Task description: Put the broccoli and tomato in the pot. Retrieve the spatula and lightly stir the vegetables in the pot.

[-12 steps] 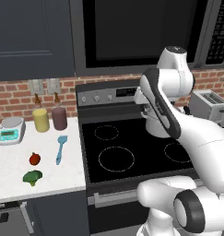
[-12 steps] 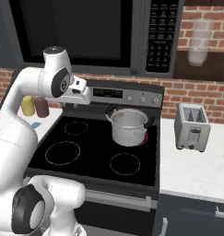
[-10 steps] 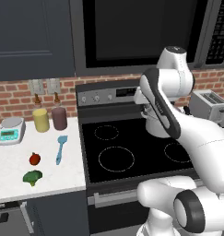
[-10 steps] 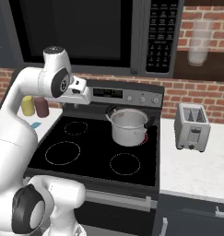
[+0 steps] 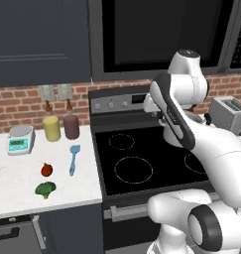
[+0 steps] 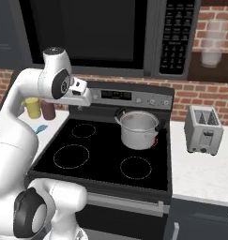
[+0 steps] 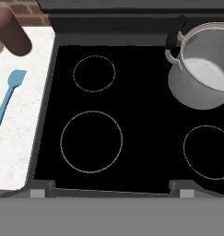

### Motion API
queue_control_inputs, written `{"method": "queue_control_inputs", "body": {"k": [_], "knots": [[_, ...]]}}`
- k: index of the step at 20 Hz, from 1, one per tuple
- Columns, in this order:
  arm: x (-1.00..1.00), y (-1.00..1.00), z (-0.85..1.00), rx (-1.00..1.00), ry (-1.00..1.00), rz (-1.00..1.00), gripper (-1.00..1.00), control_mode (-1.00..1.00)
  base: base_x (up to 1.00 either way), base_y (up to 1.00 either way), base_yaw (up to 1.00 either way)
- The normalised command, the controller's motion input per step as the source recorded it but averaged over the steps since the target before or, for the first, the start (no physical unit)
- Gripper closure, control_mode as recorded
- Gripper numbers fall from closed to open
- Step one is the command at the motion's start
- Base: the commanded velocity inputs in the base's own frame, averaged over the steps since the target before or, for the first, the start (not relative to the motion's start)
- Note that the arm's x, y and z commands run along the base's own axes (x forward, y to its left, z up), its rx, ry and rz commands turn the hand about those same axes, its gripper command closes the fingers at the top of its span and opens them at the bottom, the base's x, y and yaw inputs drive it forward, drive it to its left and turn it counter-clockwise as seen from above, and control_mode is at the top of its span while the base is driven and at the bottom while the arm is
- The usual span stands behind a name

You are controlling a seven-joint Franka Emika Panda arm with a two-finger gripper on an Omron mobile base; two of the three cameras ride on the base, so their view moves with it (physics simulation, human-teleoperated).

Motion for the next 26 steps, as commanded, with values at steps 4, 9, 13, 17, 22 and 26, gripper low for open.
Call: {"method": "queue_control_inputs", "body": {"k": [4,9,13,17,22,26], "knots": [[0.00,0.00,0.00,0.00,0.00,0.00,-1.00,1.00,0.00,0.82,0.00],[0.00,0.00,0.00,0.00,0.00,0.00,-1.00,1.00,0.00,0.73,0.00],[-0.05,0.31,-0.14,0.00,0.00,0.00,-1.00,-1.00,0.00,0.15,0.00],[-0.36,0.59,-0.46,0.00,0.00,0.03,-1.00,-1.00,0.00,0.00,0.00],[-0.50,0.88,-0.66,-0.04,0.00,0.10,-1.00,-1.00,0.00,0.00,0.00],[-0.15,0.92,-0.63,-0.10,0.04,0.11,-1.00,-1.00,0.00,0.00,0.00]]}}
